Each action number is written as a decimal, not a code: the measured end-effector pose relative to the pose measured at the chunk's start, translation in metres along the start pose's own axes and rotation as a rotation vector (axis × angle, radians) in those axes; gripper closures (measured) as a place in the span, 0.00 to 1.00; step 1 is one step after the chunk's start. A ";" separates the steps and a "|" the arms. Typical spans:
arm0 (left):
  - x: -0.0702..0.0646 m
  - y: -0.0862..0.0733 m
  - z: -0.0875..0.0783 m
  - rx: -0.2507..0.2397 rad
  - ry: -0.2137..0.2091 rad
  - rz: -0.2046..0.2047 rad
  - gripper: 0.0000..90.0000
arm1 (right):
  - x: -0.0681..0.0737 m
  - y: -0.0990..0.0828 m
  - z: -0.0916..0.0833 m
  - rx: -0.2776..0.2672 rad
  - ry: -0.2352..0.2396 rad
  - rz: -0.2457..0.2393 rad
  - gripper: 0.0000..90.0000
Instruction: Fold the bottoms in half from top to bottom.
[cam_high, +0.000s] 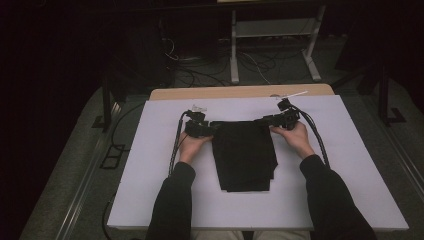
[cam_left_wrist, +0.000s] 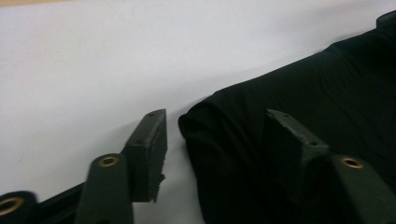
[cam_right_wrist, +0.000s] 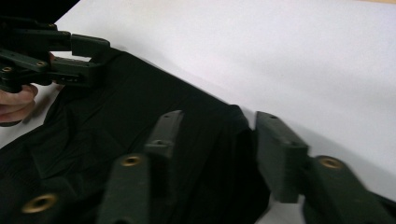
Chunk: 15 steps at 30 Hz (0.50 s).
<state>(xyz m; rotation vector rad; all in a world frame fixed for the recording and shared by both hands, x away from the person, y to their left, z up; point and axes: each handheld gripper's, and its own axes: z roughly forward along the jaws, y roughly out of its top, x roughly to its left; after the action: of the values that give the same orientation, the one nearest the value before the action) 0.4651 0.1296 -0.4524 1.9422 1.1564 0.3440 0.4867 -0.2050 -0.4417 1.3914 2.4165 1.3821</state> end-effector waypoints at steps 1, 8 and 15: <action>0.001 -0.001 -0.002 -0.003 -0.002 -0.005 0.41 | 0.001 -0.001 -0.001 -0.003 0.001 -0.001 0.51; 0.001 -0.009 -0.019 -0.031 -0.052 0.012 0.27 | 0.007 -0.008 -0.012 -0.025 -0.001 -0.016 0.25; 0.003 -0.013 -0.025 0.002 -0.122 -0.019 0.02 | 0.012 -0.015 -0.022 -0.030 -0.021 -0.013 0.05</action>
<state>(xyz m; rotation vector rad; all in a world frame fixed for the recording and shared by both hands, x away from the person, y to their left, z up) 0.4437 0.1481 -0.4473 1.9254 1.0955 0.2110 0.4604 -0.2148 -0.4344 1.3734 2.3776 1.3878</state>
